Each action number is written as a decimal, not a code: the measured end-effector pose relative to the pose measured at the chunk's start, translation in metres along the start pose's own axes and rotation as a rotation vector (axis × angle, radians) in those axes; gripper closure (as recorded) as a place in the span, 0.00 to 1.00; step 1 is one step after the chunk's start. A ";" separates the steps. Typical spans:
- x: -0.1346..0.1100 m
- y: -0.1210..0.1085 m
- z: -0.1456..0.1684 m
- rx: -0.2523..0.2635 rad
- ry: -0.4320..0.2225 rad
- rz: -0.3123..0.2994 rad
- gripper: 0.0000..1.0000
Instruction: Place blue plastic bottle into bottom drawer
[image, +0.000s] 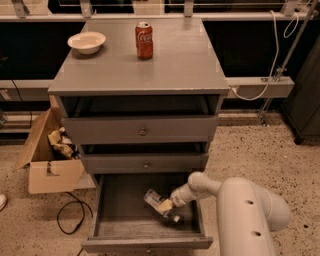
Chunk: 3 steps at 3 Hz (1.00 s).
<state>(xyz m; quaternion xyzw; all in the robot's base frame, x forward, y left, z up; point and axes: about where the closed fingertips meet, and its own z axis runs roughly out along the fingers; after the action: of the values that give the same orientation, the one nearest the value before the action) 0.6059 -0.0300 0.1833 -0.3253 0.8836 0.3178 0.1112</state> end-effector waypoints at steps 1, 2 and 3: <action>0.000 -0.003 0.003 0.002 0.002 0.002 0.86; 0.000 -0.003 0.003 0.002 0.002 0.002 0.62; 0.000 -0.003 0.003 0.002 0.002 0.002 0.39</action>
Offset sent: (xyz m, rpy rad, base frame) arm 0.0018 0.0002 -0.0033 -0.0031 0.0010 -0.0013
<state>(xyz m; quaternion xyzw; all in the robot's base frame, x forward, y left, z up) 0.6076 -0.0297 0.1800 -0.3248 0.8844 0.3166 0.1104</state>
